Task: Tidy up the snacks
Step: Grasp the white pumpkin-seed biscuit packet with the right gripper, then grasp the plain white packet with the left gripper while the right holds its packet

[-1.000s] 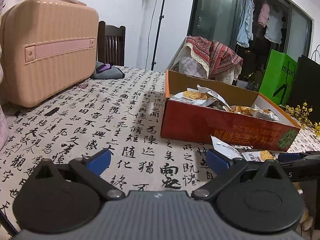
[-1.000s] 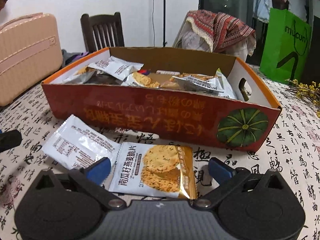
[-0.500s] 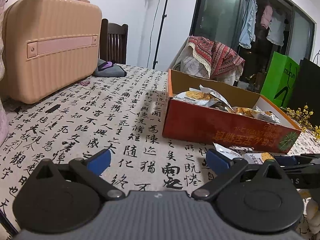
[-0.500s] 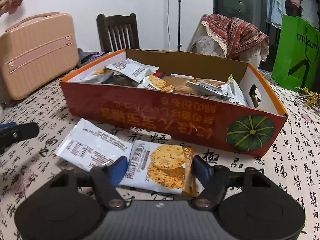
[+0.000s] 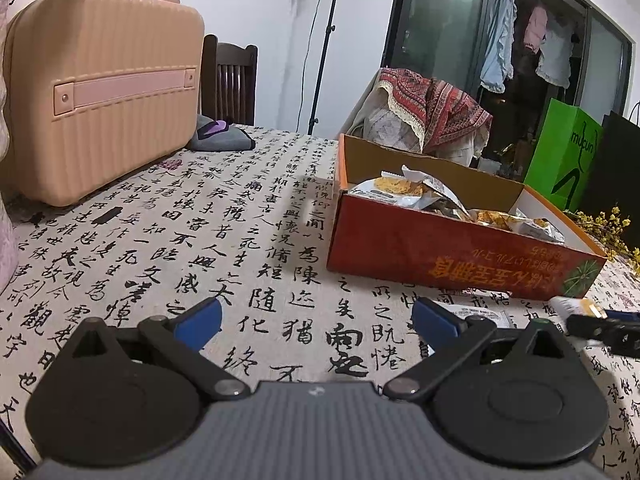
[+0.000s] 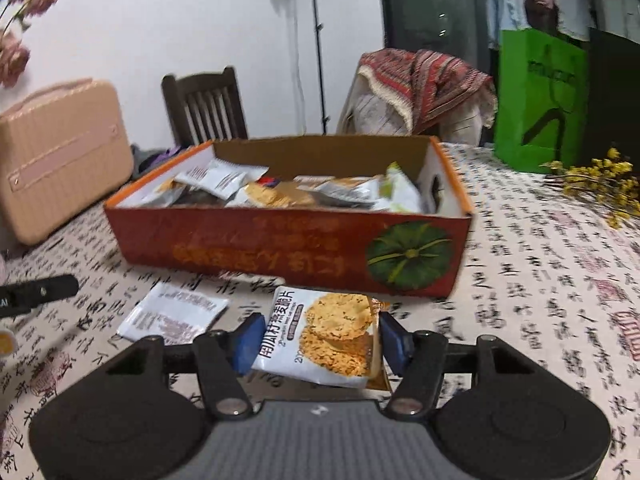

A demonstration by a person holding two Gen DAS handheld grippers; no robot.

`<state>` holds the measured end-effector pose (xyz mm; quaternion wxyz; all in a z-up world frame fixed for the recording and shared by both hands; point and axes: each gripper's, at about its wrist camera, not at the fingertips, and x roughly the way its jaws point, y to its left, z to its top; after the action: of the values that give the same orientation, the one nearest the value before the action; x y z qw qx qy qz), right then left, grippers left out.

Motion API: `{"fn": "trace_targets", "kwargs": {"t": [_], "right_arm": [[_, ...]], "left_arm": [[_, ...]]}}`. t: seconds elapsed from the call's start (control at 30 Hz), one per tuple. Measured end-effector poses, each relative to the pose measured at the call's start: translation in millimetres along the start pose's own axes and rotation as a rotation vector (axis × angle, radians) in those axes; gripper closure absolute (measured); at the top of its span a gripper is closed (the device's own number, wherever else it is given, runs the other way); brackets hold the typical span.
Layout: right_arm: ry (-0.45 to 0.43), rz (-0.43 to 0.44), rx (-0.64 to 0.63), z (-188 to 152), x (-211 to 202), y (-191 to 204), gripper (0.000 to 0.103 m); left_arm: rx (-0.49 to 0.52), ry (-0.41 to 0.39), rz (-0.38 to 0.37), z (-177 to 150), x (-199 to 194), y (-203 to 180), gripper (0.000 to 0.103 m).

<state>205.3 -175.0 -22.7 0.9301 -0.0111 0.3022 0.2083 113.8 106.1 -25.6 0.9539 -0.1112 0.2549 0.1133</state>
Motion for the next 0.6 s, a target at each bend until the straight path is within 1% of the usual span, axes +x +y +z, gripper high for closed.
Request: {"fn": "trace_targets", "kwargs": {"t": [0.17, 0.3, 0.33, 0.4, 0.43, 0.53, 0.6], "right_arm": [[-0.059, -0.048, 0.062, -4, -10, -21, 0.043], [-0.093, -0.060, 0.106, -6, -13, -32, 0.042], [-0.092, -0.060, 0.116, -6, -13, -34, 0.042], [-0.090, -0.067, 0.131, -7, -12, -37, 0.042], [-0.091, -0.073, 0.138, -7, -12, -39, 0.042], [-0.096, -0.075, 0.156, -8, -13, -42, 0.042], [-0.097, -0.082, 0.163, -9, -12, -43, 0.042]], "left_arm": [[0.023, 0.004, 0.037, 0, 2, -5, 0.000], [0.063, 0.019, 0.063, 5, 2, -18, 0.000], [0.059, 0.029, 0.054, 7, 1, -21, 0.000], [0.055, 0.053, 0.007, 11, -1, -31, 0.000], [0.062, 0.063, -0.004, 13, -1, -37, 0.000], [0.115, 0.077, -0.021, 15, 1, -61, 0.000], [0.154, 0.103, -0.033, 17, 6, -79, 0.000]]}}
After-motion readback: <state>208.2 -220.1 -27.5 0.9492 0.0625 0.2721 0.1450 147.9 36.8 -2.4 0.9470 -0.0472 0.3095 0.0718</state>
